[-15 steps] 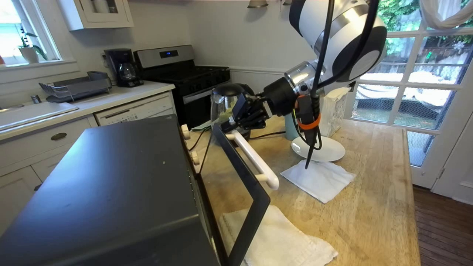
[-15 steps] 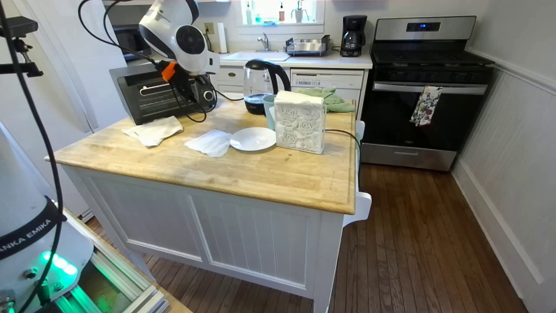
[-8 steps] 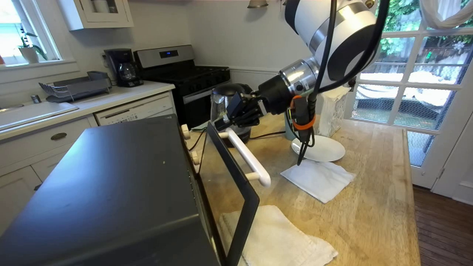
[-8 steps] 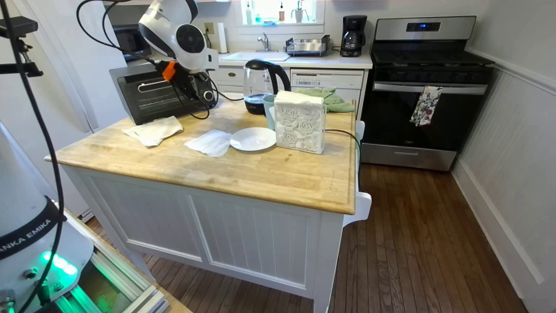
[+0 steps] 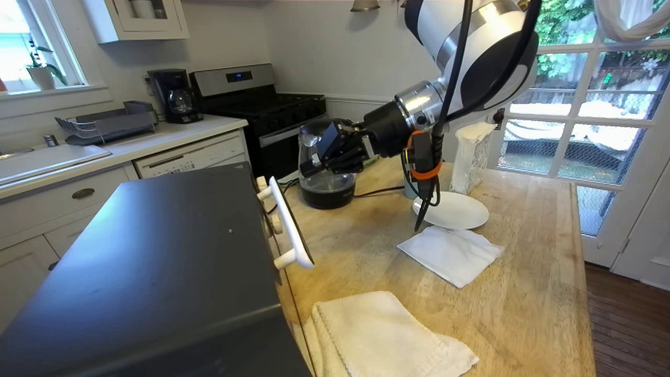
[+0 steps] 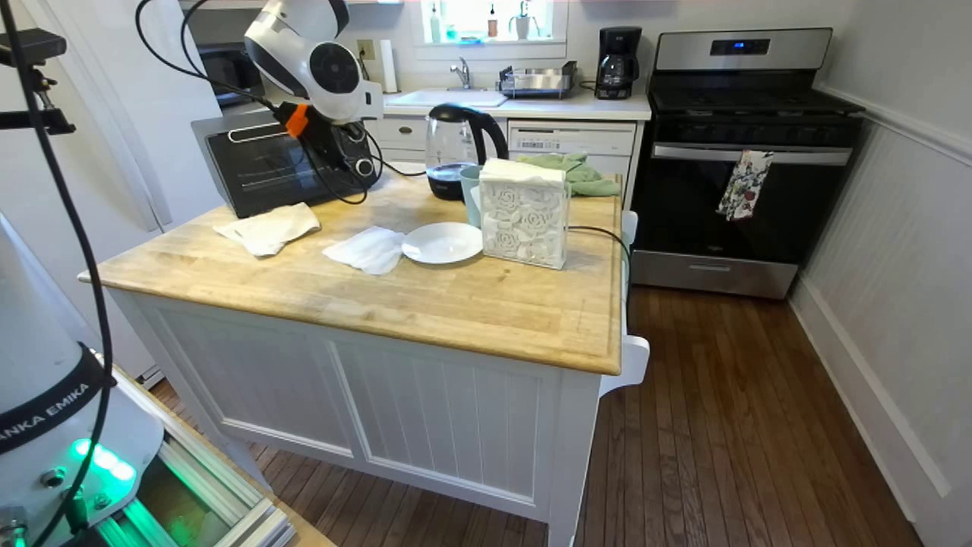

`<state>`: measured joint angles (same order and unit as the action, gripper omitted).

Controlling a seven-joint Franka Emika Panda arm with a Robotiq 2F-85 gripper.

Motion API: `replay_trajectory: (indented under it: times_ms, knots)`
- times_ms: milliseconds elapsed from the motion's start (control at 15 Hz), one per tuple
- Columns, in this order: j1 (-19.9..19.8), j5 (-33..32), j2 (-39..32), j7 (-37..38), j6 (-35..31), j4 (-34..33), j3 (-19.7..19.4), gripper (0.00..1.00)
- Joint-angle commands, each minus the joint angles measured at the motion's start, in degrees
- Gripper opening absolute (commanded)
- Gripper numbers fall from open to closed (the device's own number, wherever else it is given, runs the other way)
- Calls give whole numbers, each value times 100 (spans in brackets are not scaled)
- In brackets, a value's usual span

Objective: Close the microwave door

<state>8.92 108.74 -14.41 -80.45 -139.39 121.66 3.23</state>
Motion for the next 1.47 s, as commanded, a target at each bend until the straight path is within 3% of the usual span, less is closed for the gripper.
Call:
replay_trajectory:
  times_ms: [0, 267, 333, 467, 933, 1133, 1267, 1333, 1400]
  knots:
    - [27, -543, 213, 788, -404, 275, -26, 0]
    - [20, -1945, 780, 2083, -1193, 823, -72, 0]
    - [-17, -2388, 999, 2487, -1341, 1003, -89, 26]
    - [-92, -3282, 1424, 3235, -1498, 1511, -116, 32]
    - [-450, -6317, 2735, 5771, -1840, 3192, -6, 80]
    - [-1274, -7622, 3455, 6728, -1545, 3446, 454, 99]
    - [-1586, -8375, 4052, 7258, -1008, 3425, 437, 100]
    - [-1290, -8729, 4323, 7446, -633, 3364, -30, 100]
    - [-1223, -8783, 4622, 7313, -185, 3278, -235, 100]
